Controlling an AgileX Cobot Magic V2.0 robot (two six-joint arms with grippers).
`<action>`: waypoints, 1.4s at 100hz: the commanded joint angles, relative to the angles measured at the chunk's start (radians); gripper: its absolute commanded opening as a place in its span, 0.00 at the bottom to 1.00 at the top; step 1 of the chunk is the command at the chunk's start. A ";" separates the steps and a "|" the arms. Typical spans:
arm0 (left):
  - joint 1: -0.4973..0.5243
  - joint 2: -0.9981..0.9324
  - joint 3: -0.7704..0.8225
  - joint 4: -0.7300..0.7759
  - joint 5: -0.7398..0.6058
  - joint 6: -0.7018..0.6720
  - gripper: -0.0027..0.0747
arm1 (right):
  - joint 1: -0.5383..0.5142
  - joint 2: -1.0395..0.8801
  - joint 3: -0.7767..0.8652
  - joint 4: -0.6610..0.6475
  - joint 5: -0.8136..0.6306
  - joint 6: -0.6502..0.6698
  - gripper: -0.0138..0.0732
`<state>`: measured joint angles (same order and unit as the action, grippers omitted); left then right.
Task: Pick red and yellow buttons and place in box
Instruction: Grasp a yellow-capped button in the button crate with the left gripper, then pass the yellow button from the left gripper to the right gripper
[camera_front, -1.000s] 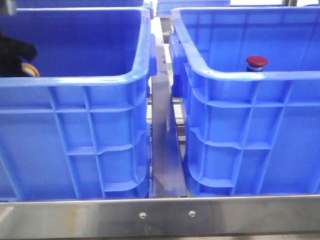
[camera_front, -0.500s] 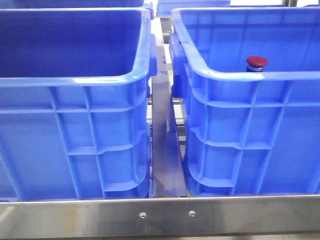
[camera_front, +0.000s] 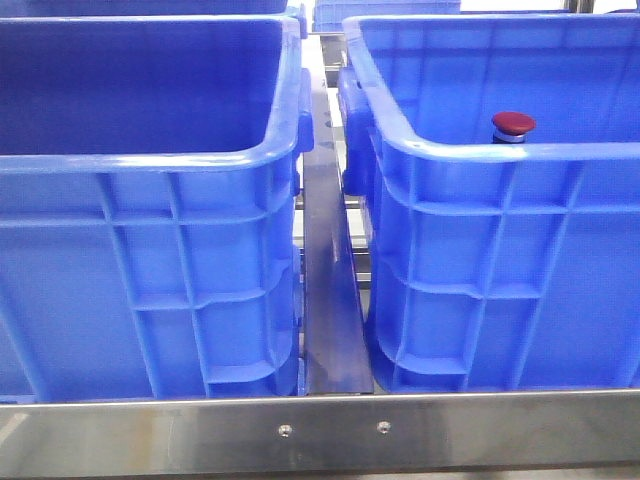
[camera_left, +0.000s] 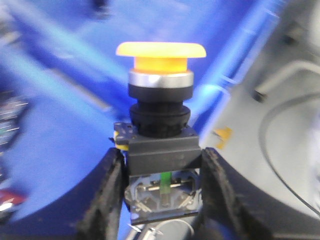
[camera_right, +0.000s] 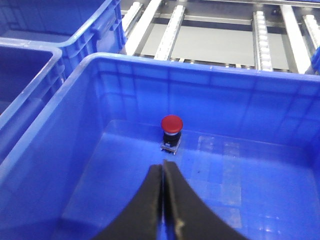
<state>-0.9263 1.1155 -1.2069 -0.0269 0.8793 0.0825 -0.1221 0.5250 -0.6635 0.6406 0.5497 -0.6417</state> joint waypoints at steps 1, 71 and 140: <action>-0.046 -0.010 -0.027 -0.012 -0.065 -0.002 0.01 | -0.005 0.002 -0.025 0.048 -0.030 0.000 0.41; -0.061 -0.010 -0.027 -0.012 -0.071 -0.002 0.01 | 0.001 0.232 -0.028 0.823 0.547 0.000 0.84; -0.061 -0.010 -0.027 -0.012 -0.077 -0.002 0.01 | 0.313 0.468 -0.167 0.857 0.468 -0.039 0.84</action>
<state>-0.9802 1.1219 -1.2069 -0.0287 0.8731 0.0825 0.1502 0.9666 -0.7749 1.4220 1.0310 -0.6611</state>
